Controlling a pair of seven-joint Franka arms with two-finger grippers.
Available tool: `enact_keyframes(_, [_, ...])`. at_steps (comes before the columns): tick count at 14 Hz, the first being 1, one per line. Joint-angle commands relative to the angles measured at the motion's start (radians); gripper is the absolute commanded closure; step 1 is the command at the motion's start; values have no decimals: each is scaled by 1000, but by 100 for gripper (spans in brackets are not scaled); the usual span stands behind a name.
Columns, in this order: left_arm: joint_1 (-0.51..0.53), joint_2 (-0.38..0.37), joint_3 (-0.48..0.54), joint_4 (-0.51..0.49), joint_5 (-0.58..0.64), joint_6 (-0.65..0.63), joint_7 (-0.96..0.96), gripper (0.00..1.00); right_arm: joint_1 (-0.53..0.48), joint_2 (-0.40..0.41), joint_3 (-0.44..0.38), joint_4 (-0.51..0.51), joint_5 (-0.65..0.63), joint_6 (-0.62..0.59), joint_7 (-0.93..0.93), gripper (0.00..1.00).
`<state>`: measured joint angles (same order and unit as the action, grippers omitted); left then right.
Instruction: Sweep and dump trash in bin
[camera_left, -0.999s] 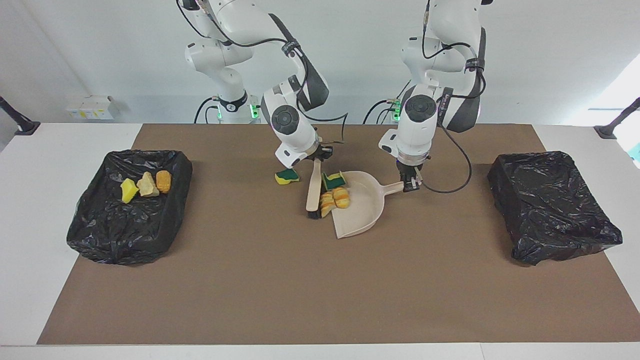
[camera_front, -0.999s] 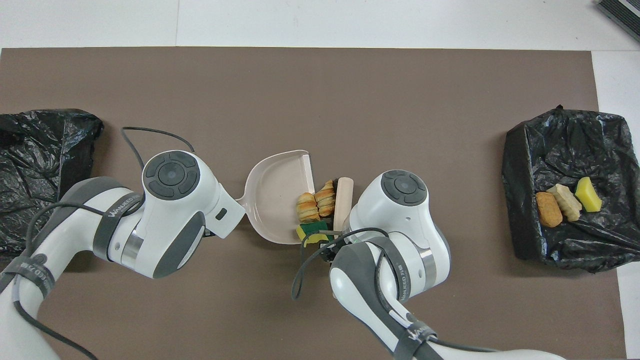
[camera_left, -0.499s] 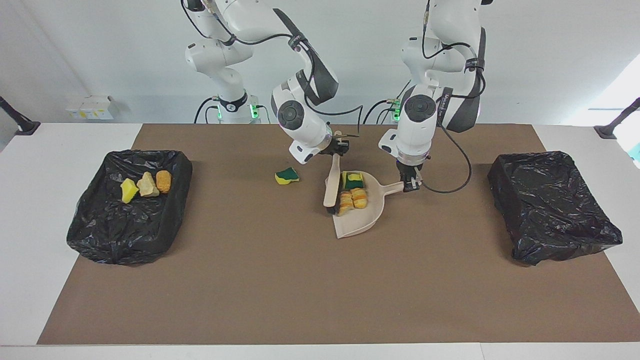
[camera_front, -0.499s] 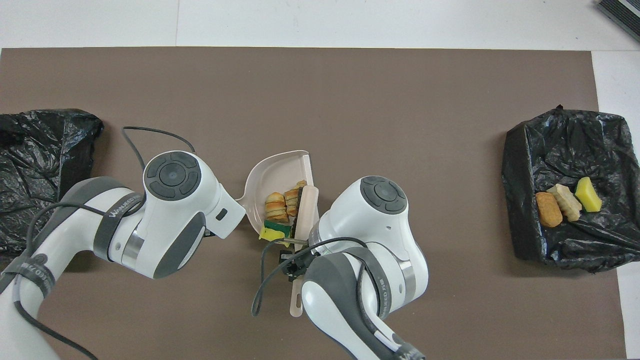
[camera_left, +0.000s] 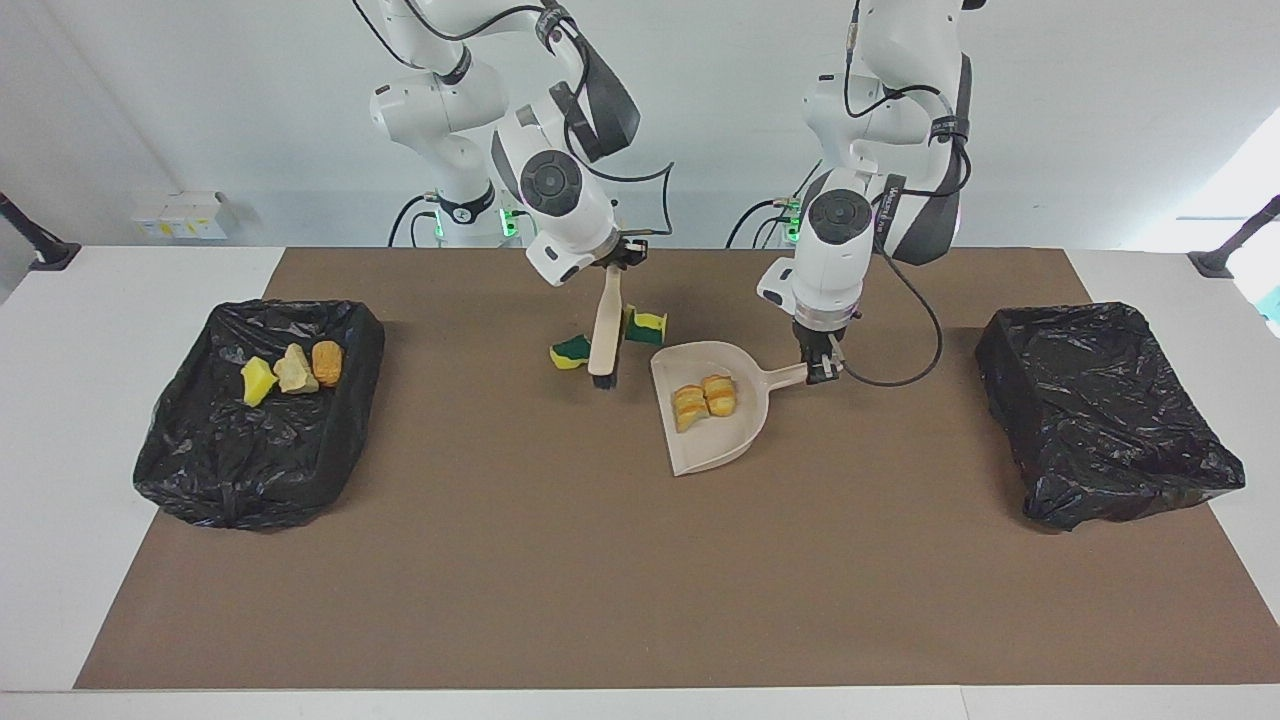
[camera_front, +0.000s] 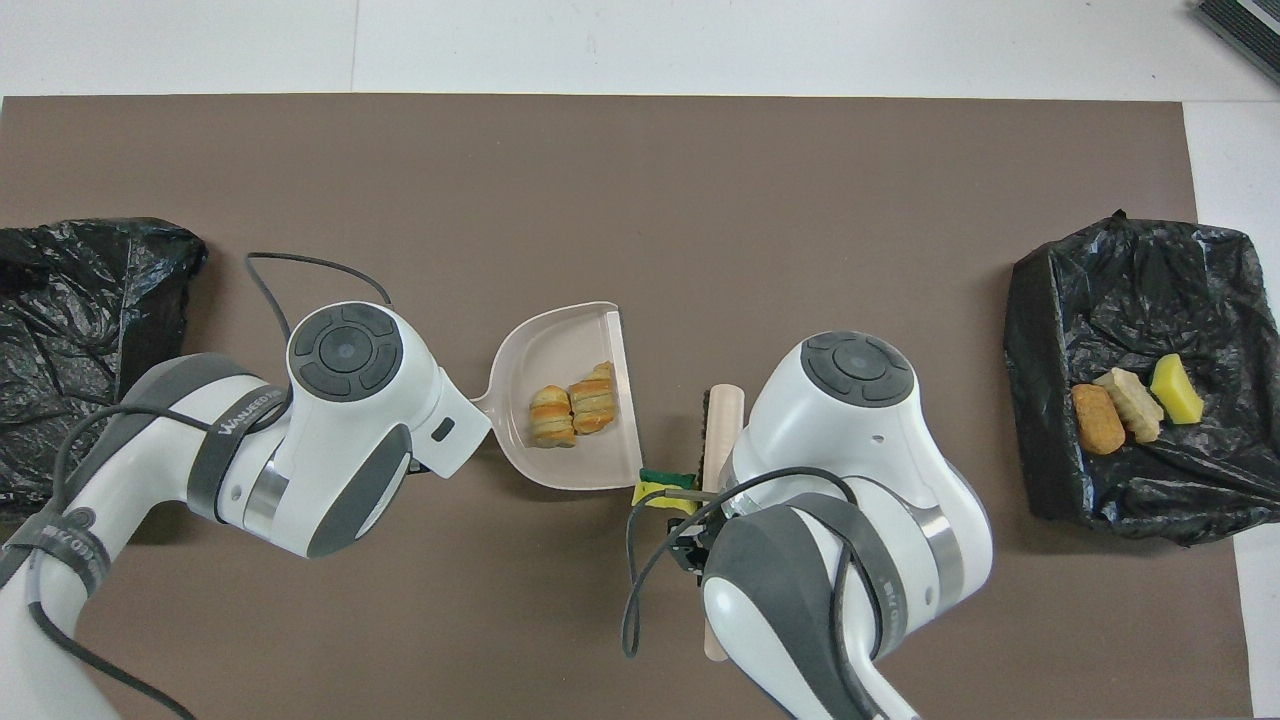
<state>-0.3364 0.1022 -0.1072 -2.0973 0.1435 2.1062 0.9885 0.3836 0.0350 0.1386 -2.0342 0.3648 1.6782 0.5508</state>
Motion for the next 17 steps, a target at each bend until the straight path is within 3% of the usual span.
enact_keyframes(1, [-13,-26,9,-29,24,-3,16,100,-52,-67,9,-108,-53,1,24,100])
enact_keyframes(6, [-12,-26,9,-29,24,-2,16,100,-231,-104,15,-216,-55,60,12,100])
enact_keyframes(11, [-7,-26,9,-29,24,6,15,100,-238,-138,16,-287,-55,136,-6,100])
enact_keyframes(15, [-7,-26,7,-29,24,6,15,100,-250,-121,15,-233,-57,111,-9,100])
enact_keyframes(17, [-7,-26,7,-29,24,6,15,100,-250,-121,15,-169,-93,31,-11,100])
